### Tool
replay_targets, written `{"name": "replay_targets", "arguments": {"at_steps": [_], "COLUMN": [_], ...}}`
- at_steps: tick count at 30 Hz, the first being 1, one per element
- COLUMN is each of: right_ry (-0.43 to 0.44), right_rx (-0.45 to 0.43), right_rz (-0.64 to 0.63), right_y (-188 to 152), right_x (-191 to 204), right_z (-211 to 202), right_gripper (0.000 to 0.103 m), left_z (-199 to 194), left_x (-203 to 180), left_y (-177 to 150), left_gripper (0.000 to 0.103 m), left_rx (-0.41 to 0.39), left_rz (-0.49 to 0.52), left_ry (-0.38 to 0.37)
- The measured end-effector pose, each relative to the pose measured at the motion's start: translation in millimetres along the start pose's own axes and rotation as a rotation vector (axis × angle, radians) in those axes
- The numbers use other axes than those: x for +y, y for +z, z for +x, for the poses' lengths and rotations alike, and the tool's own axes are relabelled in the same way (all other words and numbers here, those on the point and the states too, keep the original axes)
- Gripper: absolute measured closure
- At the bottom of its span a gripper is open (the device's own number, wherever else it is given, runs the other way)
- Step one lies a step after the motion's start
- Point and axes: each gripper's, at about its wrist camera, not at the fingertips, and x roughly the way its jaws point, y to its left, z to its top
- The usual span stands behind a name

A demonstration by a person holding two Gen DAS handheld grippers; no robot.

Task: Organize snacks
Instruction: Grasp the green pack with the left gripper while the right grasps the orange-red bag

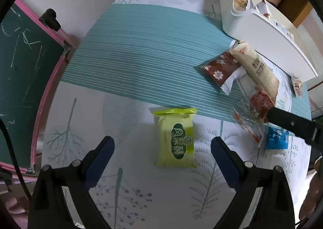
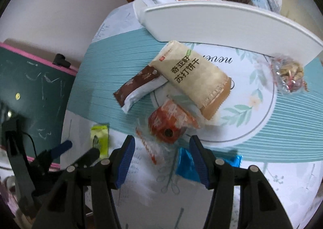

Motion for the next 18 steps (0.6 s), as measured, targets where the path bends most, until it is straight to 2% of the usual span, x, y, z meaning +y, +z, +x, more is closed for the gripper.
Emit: {"name": "replay_targets", "arguments": {"at_steps": [5, 9, 12, 14, 15, 16, 18], "right_ry": [0.017, -0.008, -0.040, -0.056, -0.063, -0.062, -0.064], "right_rx": [0.028, 0.042, 0.037, 0.033, 0.024, 0.024, 0.020], "right_rz": [0.067, 0.057, 0.034, 0.014, 0.001, -0.008, -0.018], "right_y": [9.3, 10.2, 10.1, 10.2, 9.8, 9.1, 8.6], "right_x": [-1.7, 5.5, 13.3, 17.9, 19.3, 20.6, 23.3], "right_z": [18.4, 28.1, 34.4, 37.6, 37.8, 38.7, 39.9], "right_gripper": [0.046, 0.046, 0.046, 0.050, 0.055, 0.056, 0.057], "left_z": [9.4, 21.6, 19.1, 17.8, 16.4, 14.6, 13.1], "left_x": [-5.1, -1.3, -2.5, -2.9, -3.1, -4.0, -3.1], "left_y": [5.9, 6.5, 6.5, 7.0, 7.4, 8.3, 7.8], "left_gripper": [0.017, 0.030, 0.033, 0.039, 0.049, 0.066, 0.068], "left_rx": [0.017, 0.064, 0.048, 0.041, 0.034, 0.024, 0.026], "left_rz": [-0.003, -0.027, -0.017, -0.018, -0.015, -0.009, -0.004], "left_ry": [0.003, -0.007, 0.011, 0.022, 0.029, 0.036, 0.032]}}
